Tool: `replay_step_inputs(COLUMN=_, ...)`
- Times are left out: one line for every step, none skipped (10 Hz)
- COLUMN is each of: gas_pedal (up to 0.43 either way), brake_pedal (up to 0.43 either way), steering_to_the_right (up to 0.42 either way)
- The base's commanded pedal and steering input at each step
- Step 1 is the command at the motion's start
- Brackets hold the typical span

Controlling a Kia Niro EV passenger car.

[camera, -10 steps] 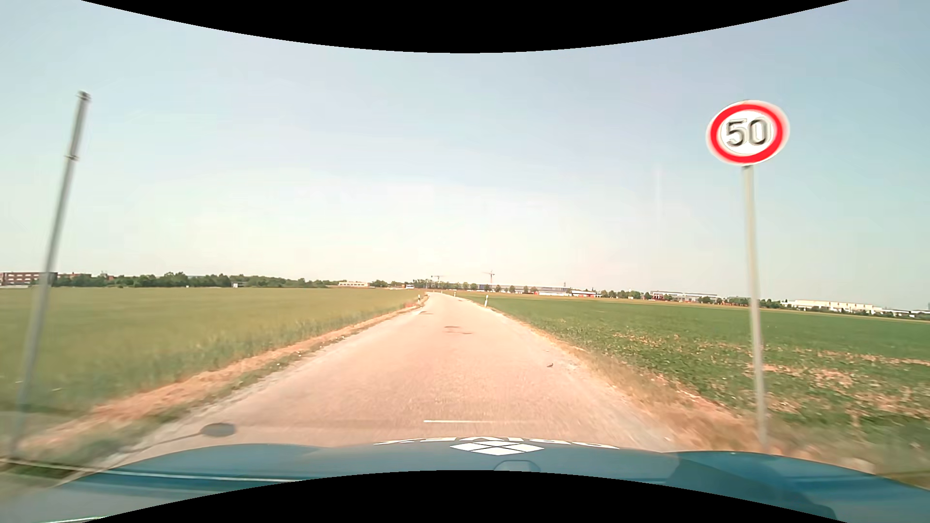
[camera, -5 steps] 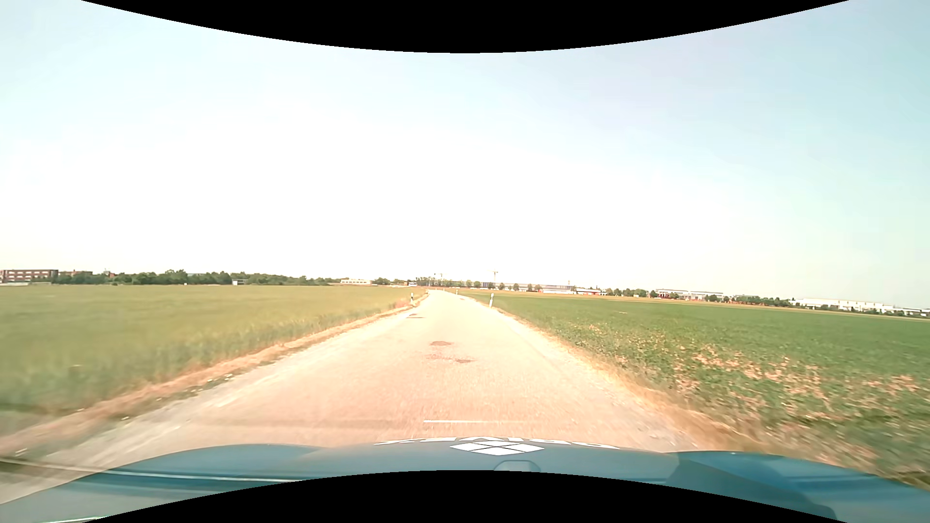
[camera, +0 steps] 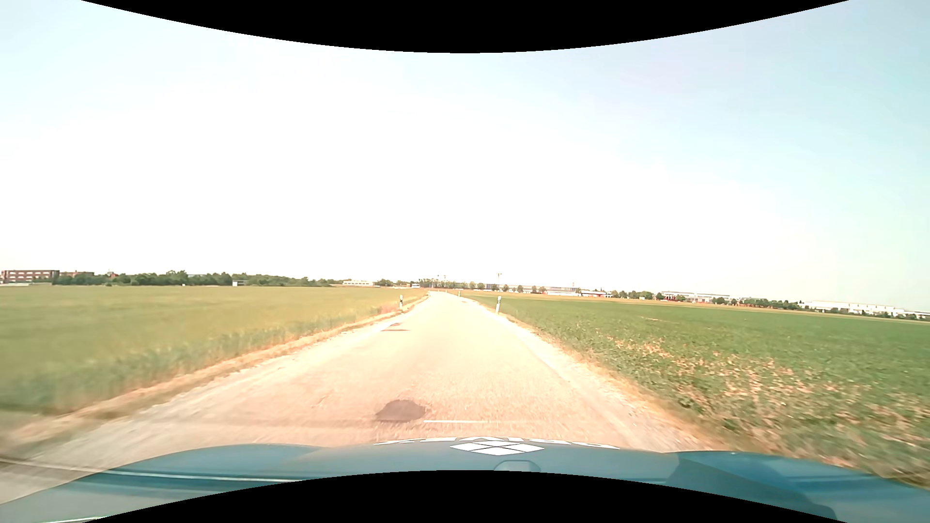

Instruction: Follow the waypoints while adhering to traffic rules and regulations

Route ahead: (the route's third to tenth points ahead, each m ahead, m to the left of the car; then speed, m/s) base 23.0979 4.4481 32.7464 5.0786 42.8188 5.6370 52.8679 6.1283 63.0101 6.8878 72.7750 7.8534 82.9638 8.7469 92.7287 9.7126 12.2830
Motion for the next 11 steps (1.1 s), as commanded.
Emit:
replay_step_inputs(gas_pedal=0.039, brake_pedal=0.0, steering_to_the_right=-0.008)
replay_step_inputs(gas_pedal=0.028, brake_pedal=0.0, steering_to_the_right=-0.009)
replay_step_inputs(gas_pedal=0.028, brake_pedal=0.0, steering_to_the_right=-0.011)
replay_step_inputs(gas_pedal=0.02, brake_pedal=0.0, steering_to_the_right=-0.012)
replay_step_inputs(gas_pedal=0.02, brake_pedal=0.0, steering_to_the_right=-0.013)
replay_step_inputs(gas_pedal=0.02, brake_pedal=0.0, steering_to_the_right=-0.013)
replay_step_inputs(gas_pedal=0.02, brake_pedal=0.0, steering_to_the_right=-0.014)
replay_step_inputs(gas_pedal=0.02, brake_pedal=0.0, steering_to_the_right=-0.013)
replay_step_inputs(gas_pedal=0.02, brake_pedal=0.0, steering_to_the_right=-0.013)
replay_step_inputs(gas_pedal=0.02, brake_pedal=0.0, steering_to_the_right=-0.011)
replay_step_inputs(gas_pedal=0.02, brake_pedal=0.0, steering_to_the_right=-0.009)
